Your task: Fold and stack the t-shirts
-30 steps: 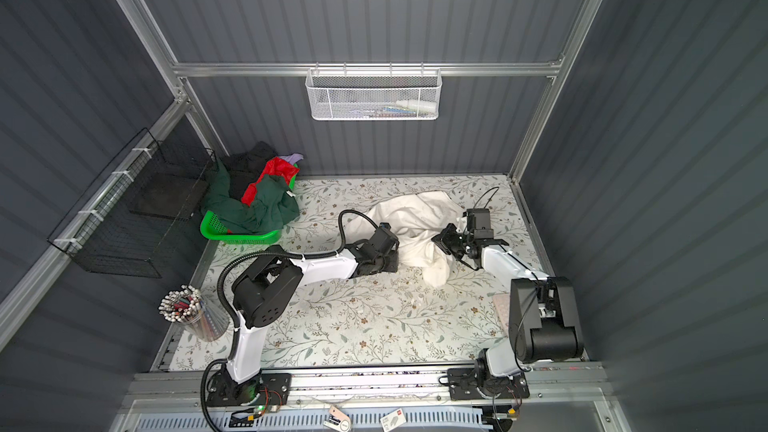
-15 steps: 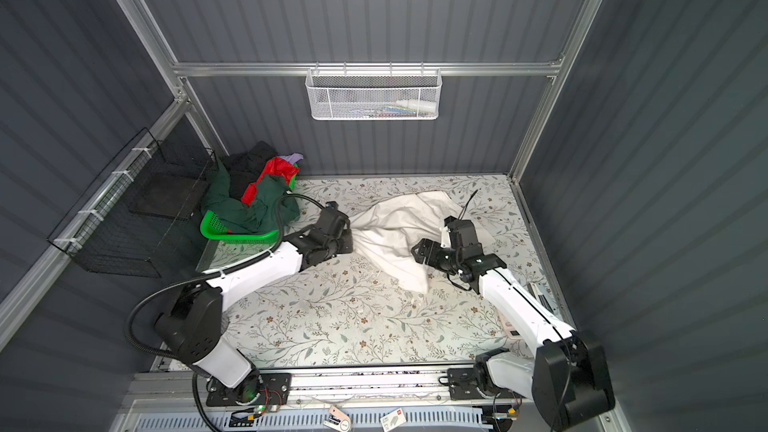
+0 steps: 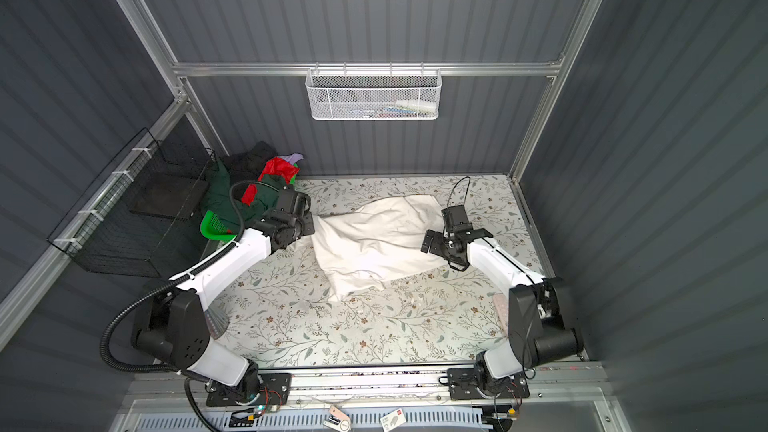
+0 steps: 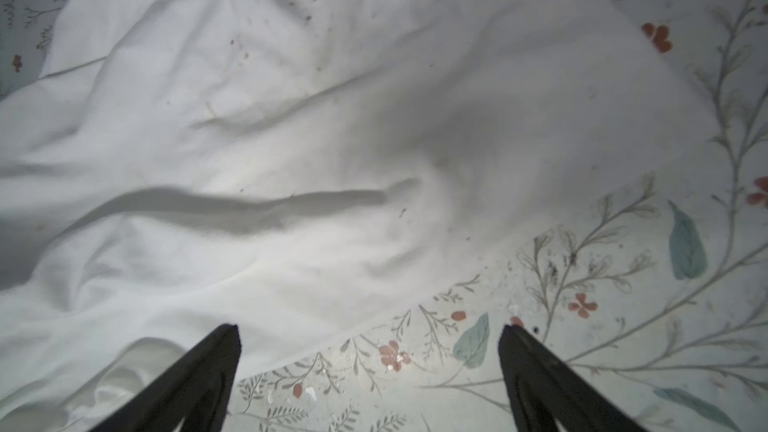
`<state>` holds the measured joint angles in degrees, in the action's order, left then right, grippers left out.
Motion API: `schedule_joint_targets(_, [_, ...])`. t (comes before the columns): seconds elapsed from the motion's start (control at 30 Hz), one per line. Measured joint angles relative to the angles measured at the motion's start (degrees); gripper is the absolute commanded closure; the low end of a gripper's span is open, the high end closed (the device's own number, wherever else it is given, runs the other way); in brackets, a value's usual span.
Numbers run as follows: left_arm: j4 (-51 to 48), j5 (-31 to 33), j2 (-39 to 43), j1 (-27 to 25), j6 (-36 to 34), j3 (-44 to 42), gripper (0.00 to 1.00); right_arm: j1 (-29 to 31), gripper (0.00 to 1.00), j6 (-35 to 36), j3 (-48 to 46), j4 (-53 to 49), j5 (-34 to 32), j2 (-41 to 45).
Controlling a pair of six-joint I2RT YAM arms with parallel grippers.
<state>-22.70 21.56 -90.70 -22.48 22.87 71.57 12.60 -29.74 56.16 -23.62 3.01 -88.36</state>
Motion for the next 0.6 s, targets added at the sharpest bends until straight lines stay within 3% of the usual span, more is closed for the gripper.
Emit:
schedule_joint_targets(0.07, [1.4,-0.3,0.3,-0.6,-1.1,0.2,0.27,-1.7,0.01,0.0,0.3,0.3,0.4,-2.0])
schedule_joint_targets(0.3, [2.0,1.0,5.9,-11.5,-0.3,-5.9,0.24,-8.7,0.01,0.1,2.9,1.4,2.4,-7.5])
schedule_joint_targets(0.6, [-0.2,-1.1,12.7,-11.2,3.5,-14.7,0.17,-9.2,0.04,1.3,12.7,0.9,1.7,-17.7])
